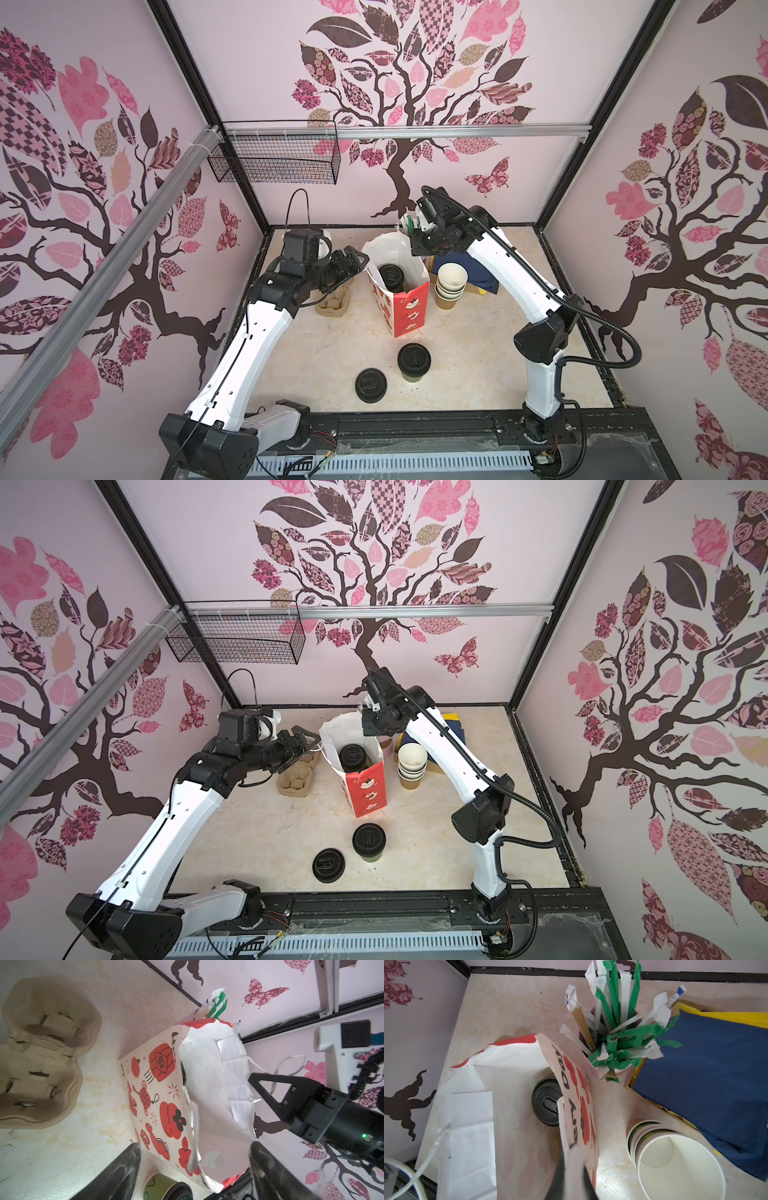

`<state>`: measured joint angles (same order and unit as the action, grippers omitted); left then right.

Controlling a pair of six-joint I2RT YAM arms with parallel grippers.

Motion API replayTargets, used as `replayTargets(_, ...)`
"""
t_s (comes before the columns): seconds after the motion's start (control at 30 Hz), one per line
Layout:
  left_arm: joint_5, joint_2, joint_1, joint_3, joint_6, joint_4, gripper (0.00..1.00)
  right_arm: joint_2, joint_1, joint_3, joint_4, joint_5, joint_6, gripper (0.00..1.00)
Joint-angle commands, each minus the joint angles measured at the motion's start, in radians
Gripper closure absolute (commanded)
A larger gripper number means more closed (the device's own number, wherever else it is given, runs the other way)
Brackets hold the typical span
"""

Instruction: Pack the takeout coffee

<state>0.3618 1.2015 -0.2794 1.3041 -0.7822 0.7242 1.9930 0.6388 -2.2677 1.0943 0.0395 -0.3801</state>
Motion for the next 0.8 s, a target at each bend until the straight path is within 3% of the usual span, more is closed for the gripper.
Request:
replayTargets(0.0, 0.042, 0.006, 0.004, -0.030, -0.034, -0.056, 0.15, 0.037, -0.005, -0.034, 0.046, -0.003, 0.038, 1.00)
replayTargets(0.07, 0.032, 0.010, 0.004, -0.031, -0.035, -0.046, 0.15, 0.038, -0.006, -0.035, 0.047, 0.005, 0.032, 0.98)
replayTargets(0.33, 0.025, 0.017, 0.005, -0.036, -0.059, -0.068, 0.16, 0.011, -0.005, -0.163, 0.142, 0.027, 0.031, 0.40)
replayTargets(0.4, 0.023, 0.014, 0.005, -0.037, -0.062, -0.073, 0.16, -0.020, -0.006, -0.161, 0.176, 0.034, 0.032, 0.32)
replayTargets(0.6, -0.018, -0.020, 0.005, -0.060, -0.091, -0.094, 0.16, -0.217, 0.016, 0.060, 0.192, 0.062, 0.030, 0.17)
replayTargets(0.77, -0.055, -0.069, 0.006, -0.109, -0.129, -0.136, 0.16, -0.399, 0.108, 0.286, 0.158, 0.092, -0.018, 0.12)
